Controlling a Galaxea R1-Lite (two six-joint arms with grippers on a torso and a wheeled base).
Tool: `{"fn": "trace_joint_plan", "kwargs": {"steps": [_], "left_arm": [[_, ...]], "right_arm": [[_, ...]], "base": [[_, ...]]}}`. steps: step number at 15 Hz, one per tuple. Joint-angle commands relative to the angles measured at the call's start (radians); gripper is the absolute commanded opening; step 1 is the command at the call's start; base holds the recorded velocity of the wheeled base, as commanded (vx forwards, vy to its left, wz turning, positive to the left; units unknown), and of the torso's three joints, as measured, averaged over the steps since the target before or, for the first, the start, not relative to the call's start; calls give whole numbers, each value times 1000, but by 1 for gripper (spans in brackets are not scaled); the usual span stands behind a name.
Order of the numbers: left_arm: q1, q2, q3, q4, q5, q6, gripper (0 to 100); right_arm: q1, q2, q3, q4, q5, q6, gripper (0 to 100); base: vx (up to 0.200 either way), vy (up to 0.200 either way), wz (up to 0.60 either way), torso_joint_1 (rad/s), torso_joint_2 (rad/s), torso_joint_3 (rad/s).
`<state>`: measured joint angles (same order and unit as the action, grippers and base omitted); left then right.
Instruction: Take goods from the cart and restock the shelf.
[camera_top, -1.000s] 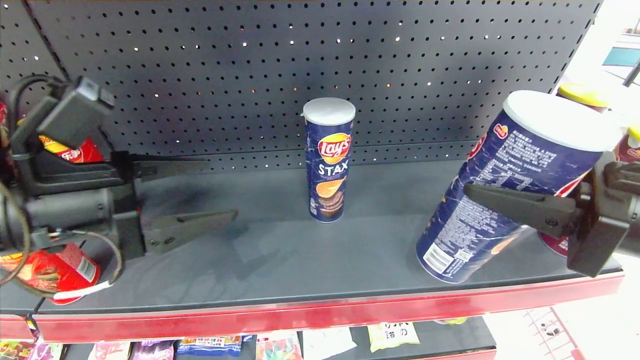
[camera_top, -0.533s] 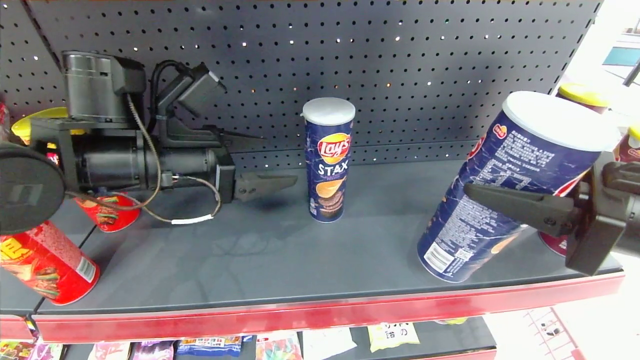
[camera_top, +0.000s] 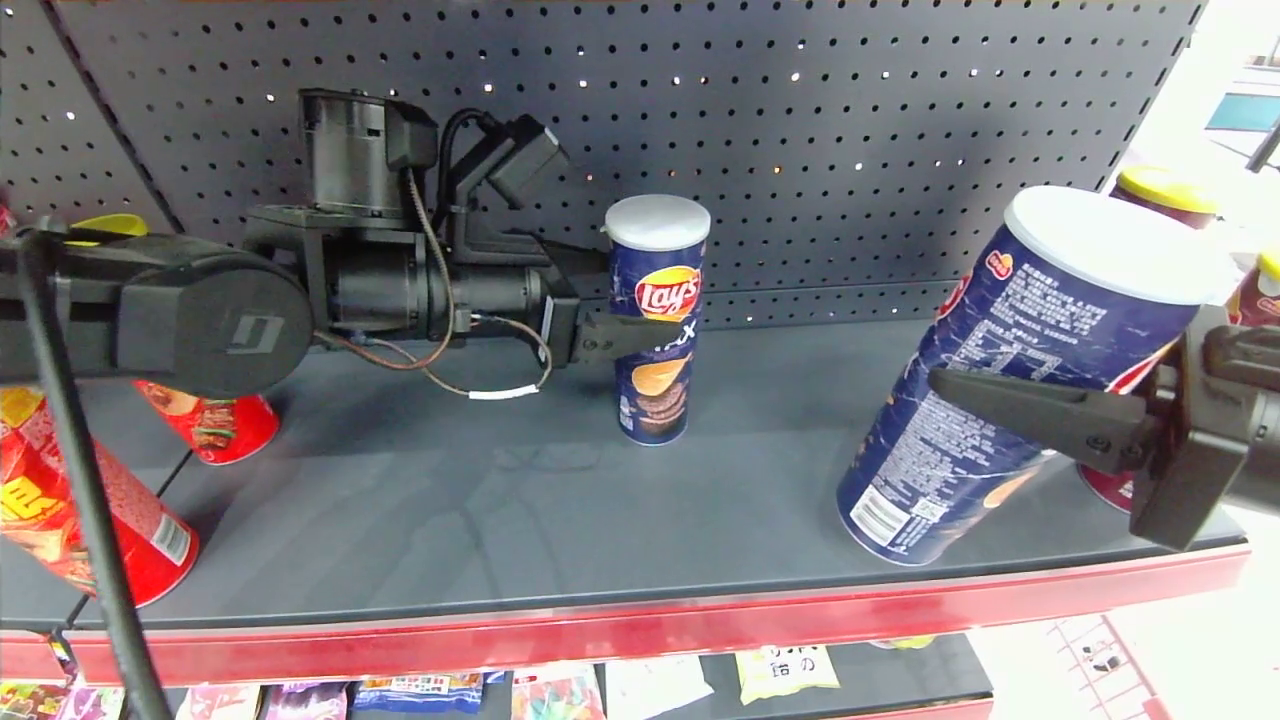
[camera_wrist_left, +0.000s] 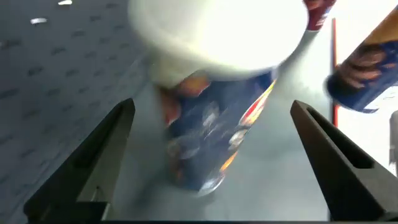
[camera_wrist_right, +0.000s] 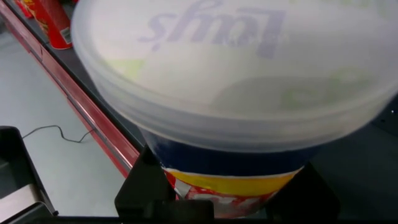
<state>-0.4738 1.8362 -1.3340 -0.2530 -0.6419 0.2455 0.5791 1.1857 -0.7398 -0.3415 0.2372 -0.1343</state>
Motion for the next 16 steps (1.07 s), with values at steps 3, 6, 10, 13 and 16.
{"fn": "trace_joint_plan", "kwargs": {"steps": [3, 6, 10, 13, 16], "left_arm": [[-17, 49, -43, 0, 2, -5, 100], [-19, 81, -82, 0, 11, -5, 100], [-25, 123, -131, -2, 34, -5, 0], [-51, 127, -128, 0, 30, -25, 0], [-65, 121, -120, 0, 24, -45, 0]], "right_arm": [[-5, 2, 0, -1, 2, 1, 0], [-5, 3, 0, -1, 2, 1, 0], [-7, 5, 2, -1, 2, 1, 0], [-7, 6, 2, -1, 2, 1, 0], [-7, 8, 3, -1, 2, 2, 0]], "base": [[0, 0, 0, 0, 0, 0], [0, 0, 0, 0, 0, 0], [0, 0, 0, 0, 0, 0], [0, 0, 0, 0, 0, 0], [0, 0, 0, 0, 0, 0]]}}
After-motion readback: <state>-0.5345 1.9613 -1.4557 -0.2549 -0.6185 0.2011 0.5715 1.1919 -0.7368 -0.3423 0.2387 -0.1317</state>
